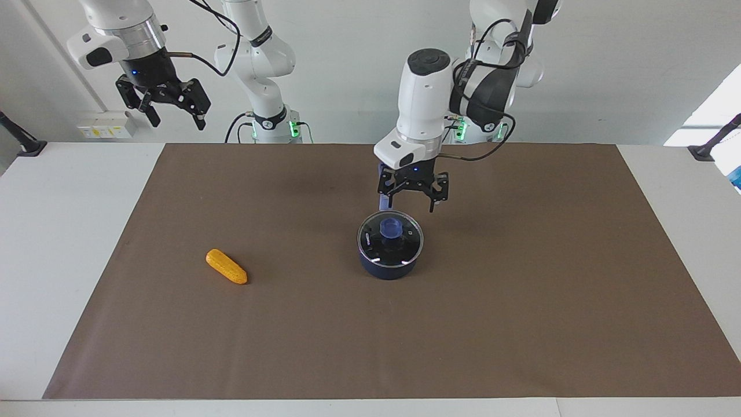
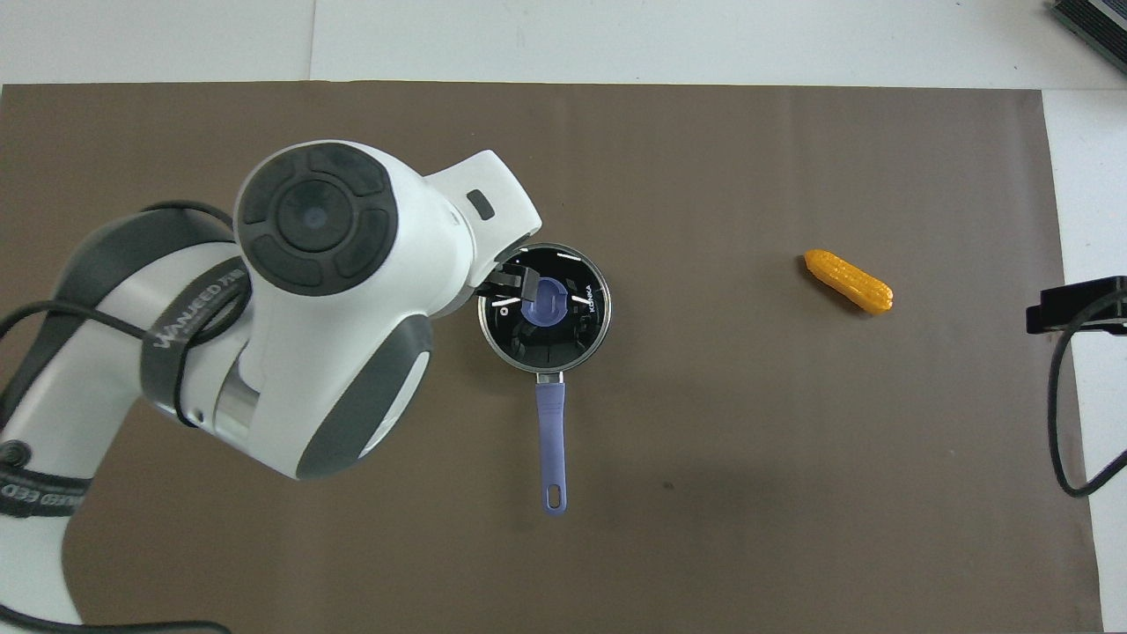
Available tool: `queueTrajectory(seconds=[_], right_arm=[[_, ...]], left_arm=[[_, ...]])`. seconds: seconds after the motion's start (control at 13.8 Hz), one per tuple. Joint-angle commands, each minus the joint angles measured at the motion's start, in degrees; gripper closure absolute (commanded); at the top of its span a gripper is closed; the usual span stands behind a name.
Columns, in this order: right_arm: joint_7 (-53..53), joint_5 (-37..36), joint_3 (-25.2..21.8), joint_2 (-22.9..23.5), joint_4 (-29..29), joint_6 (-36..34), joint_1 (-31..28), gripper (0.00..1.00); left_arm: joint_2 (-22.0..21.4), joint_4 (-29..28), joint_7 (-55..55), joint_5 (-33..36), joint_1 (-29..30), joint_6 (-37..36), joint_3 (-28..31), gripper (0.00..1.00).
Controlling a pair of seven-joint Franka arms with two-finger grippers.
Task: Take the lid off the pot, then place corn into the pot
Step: 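Reach the left gripper over the pot to the lid's blue knob, then grasp the lid knob with the left gripper while the right gripper grasps the corn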
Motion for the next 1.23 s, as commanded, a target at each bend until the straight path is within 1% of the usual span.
queueTrajectory(seconds=[0.0, 0.07, 0.15, 0.22, 0.36, 0.44, 0.51, 0.73, 0.8, 0.94, 1.09, 1.16], right_arm=[[-1.0, 0.3, -0.5, -0.9, -0.6, -0.8, -1.1, 0.0], [-1.3, -0.1, -0.5, -1.1, -1.6, -0.4, -0.8, 0.0], [-1.5, -0.2, -0.4, -1.3, -3.8, 0.9, -0.9, 0.0], [-2.1, -0.2, -0.4, -1.4, -6.2, 3.9, -0.9, 0.0], [-5.3, -0.3, -0.5, -1.0, -12.5, 12.9, -1.1, 0.0], [-8.3, -0.3, -0.5, 0.1, -16.6, 19.5, -1.9, 0.0], [-11.1, -0.3, -0.5, 2.4, -18.2, 24.2, -3.0, 0.0], [-22.6, 0.0, -0.4, 11.4, -18.0, 31.4, -3.1, 0.0], [-25.4, 0.5, -0.4, 13.2, -18.1, 33.9, -3.1, 0.0], [-29.2, 0.5, -0.2, 14.4, -18.2, 41.3, -1.4, 0.0], [-34.5, 0.5, -0.2, 16.8, -18.9, 41.9, -0.4, 0.0], [-37.8, 0.5, -0.2, 18.5, -19.2, 43.0, -0.8, 0.0]], left_arm=[[3.1, 0.8, -1.7, 1.3, -1.2, 2.7, 1.0, 0.0], [3.6, 0.7, -2.4, 1.2, -2.2, 4.3, 1.0, 0.0], [3.9, -0.1, -3.3, 1.3, -2.5, 6.0, 1.0, 0.0], [4.4, -0.2, -3.8, 1.2, -2.5, 6.3, 0.9, 0.0], [4.4, -1.8, -3.8, 1.2, -2.6, 6.7, 0.9, 0.0], [4.2, -2.5, -3.8, 1.2, -2.6, 6.6, 0.9, 0.0], [3.7, -3.5, -3.8, 1.2, -2.6, 6.6, 0.9, 0.0], [3.7, -4.7, -3.8, 1.2, -3.3, 6.6, 0.9, 0.0], [3.7, -4.7, -3.8, 1.2, -3.3, 6.8, 0.9, 0.0], [3.6, -4.9, -3.8, 1.2, -3.2, 6.9, 0.8, 0.0], [3.7, -4.8, -3.8, 1.2, -3.0, 7.3, 0.9, 0.01], [3.7, -4.8, -3.8, 1.2, -3.0, 7.4, 0.9, 0.05]])
